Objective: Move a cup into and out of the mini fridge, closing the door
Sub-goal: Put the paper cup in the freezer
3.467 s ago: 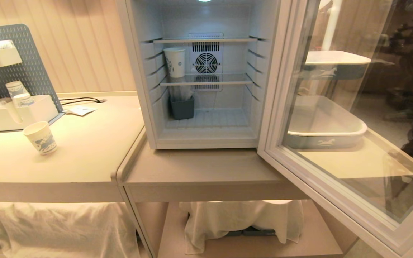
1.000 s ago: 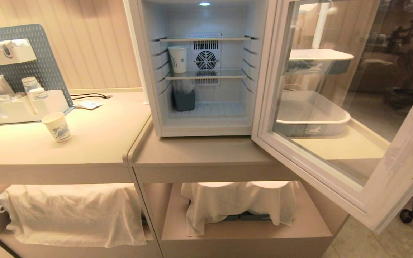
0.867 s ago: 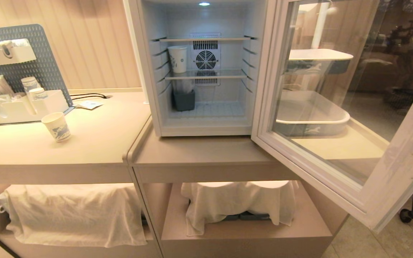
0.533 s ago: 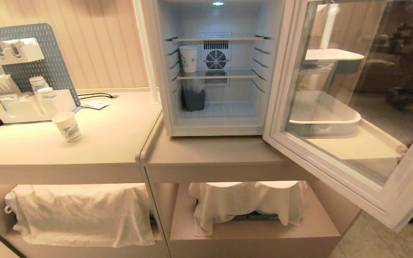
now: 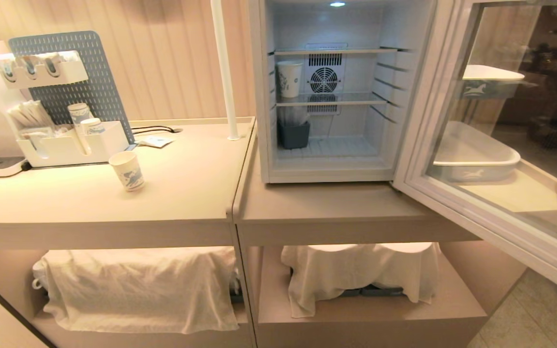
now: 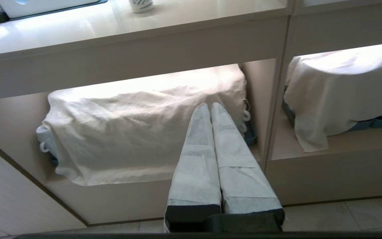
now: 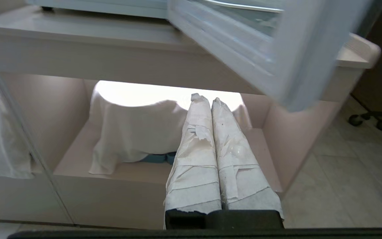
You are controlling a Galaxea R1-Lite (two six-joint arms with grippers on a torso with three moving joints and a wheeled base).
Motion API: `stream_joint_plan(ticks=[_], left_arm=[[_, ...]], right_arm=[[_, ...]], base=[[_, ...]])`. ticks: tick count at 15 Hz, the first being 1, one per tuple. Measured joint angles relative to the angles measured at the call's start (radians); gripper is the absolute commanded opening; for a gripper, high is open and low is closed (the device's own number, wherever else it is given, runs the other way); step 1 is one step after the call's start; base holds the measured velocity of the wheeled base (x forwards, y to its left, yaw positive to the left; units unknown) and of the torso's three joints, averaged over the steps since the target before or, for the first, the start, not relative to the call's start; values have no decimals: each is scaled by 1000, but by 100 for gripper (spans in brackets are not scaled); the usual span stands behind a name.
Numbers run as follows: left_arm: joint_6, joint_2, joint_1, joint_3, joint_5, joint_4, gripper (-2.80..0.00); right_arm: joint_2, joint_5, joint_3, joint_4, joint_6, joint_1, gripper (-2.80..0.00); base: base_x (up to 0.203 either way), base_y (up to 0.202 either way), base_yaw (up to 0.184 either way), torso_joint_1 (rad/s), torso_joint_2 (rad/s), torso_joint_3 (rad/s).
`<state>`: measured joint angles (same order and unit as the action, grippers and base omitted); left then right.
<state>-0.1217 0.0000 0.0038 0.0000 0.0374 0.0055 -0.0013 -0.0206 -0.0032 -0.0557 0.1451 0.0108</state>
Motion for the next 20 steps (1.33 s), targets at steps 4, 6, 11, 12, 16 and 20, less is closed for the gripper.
stream_joint_plan(ticks=[4, 6, 11, 12, 16, 20], left_arm=[[0, 0, -1, 0, 1, 0, -280], [0, 0, -1, 0, 1, 0, -280], [2, 0, -1, 0, -5, 0, -280], [3, 0, -1, 0, -5, -1, -280], [7, 0, -1, 0, -5, 0, -280], [12, 0, -1, 0, -6, 2, -280]], right_arm=[[0, 0, 0, 1, -1, -1, -280], [0, 0, 0, 2, -2, -2, -280], [0, 1, 0, -1, -6, -1, -280], [0, 1, 0, -1, -5, -1, -280], [0, 1, 0, -2, -8, -1, -280], [0, 1, 0, -2, -9, -2, -280]], base=[[0, 190, 0, 3, 1, 1], [0, 193, 2, 1, 7, 4], [0, 191, 0, 3, -1, 3], [0, 194, 2, -1, 3, -1], [0, 192, 0, 0, 0, 5], [0, 192, 1, 0, 3, 3]])
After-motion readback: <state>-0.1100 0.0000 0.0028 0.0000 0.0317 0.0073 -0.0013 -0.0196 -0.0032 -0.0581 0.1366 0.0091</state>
